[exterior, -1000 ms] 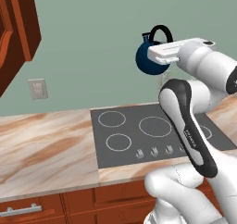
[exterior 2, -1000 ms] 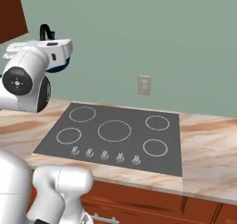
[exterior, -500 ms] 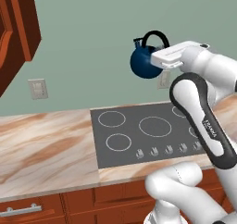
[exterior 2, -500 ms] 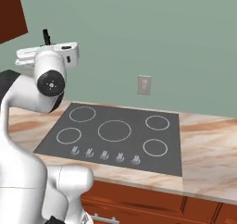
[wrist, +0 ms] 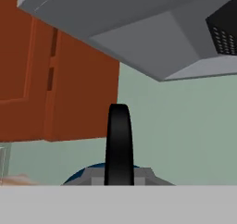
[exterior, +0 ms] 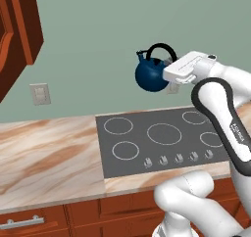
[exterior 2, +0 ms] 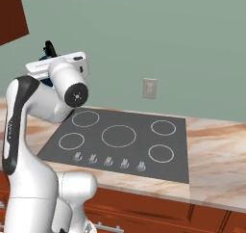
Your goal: Pick the kettle from the cabinet and place it on a stove burner. Then pick the pot from the counter and place it on another stove burner. Finally, turn both burners on.
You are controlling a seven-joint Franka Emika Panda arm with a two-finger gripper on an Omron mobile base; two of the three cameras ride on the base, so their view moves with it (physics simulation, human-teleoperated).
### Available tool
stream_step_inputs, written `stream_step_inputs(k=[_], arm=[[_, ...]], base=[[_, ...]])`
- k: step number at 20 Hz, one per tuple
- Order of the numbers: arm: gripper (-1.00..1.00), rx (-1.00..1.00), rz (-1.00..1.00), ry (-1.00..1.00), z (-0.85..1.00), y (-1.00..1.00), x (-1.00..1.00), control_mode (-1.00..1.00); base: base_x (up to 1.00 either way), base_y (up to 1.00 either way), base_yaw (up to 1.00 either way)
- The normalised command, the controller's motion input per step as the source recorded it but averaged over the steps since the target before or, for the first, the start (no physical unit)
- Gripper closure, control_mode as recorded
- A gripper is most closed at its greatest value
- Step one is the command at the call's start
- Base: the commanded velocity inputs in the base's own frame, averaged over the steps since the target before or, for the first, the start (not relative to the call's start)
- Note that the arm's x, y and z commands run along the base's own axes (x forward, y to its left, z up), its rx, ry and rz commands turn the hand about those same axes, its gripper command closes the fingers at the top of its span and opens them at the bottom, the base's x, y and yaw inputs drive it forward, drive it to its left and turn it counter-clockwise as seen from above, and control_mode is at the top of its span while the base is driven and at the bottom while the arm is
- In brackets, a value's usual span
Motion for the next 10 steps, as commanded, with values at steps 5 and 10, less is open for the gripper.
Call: stream_step_inputs(k=[5,10], arm=[[1.00,-0.04,0.04,0.00,-0.26,0.00,0.04,-1.00],[1.00,0.00,0.04,0.01,-0.31,-0.01,0.04,-1.00]], base=[[0.00,0.00,0.00],[0.00,0.00,0.00]])
